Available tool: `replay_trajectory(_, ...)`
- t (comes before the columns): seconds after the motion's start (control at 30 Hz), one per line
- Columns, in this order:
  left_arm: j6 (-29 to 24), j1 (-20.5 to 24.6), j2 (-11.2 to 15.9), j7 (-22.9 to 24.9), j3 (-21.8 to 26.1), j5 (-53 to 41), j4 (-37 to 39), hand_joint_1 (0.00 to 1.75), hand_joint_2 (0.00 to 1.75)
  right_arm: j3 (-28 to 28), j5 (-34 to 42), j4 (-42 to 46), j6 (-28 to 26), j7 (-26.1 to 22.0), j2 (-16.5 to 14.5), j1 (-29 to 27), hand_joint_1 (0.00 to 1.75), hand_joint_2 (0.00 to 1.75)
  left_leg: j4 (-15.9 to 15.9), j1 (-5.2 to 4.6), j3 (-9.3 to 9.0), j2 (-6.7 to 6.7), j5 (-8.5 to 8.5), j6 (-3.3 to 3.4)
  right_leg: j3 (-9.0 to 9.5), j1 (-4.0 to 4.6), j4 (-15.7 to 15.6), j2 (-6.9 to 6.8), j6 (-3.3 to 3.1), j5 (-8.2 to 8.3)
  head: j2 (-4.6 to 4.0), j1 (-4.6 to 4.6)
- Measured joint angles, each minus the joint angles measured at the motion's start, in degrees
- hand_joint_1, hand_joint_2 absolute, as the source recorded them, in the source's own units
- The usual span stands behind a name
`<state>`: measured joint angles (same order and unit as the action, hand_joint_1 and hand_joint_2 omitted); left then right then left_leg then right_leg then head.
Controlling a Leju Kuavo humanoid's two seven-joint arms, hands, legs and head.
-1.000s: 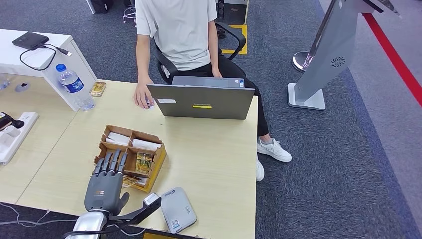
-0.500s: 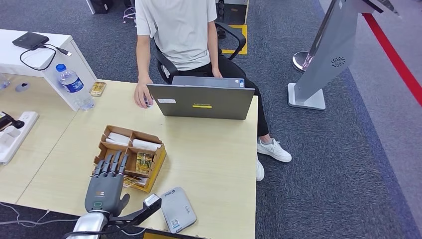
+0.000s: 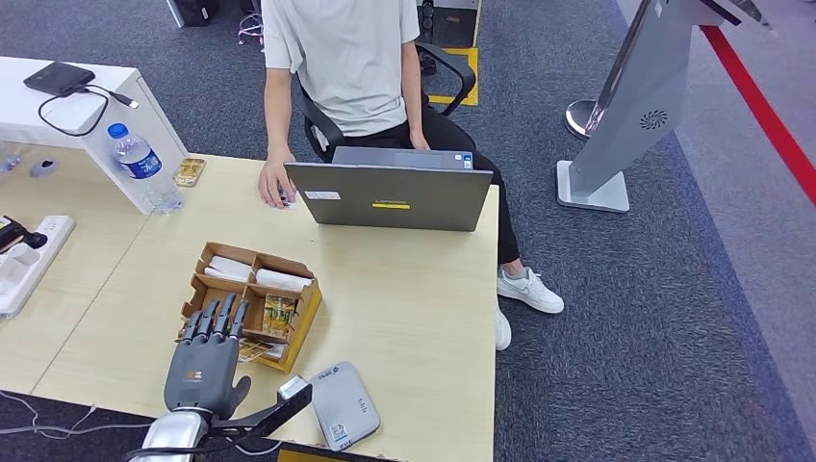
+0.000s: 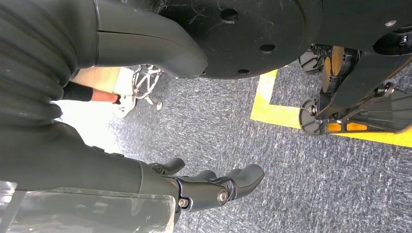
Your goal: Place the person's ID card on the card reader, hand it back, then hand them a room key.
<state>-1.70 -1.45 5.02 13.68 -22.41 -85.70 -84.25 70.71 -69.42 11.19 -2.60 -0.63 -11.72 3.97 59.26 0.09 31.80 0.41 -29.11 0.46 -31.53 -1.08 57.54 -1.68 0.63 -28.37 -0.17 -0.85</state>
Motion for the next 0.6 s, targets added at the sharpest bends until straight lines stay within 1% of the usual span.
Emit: replay_trajectory(0.6, 0.7, -0.5, 0.0, 0.0, 0.4, 0.0, 1.3, 0.00, 1.75, 0.0, -0.2, 0.0, 0.1, 0.0, 0.0, 0.0, 0.00, 1.75, 0.0, 0.00, 0.00, 0.00, 0.00, 0.00, 0.00, 0.00, 0.0, 0.00, 0.00, 0.00, 0.00, 0.00)
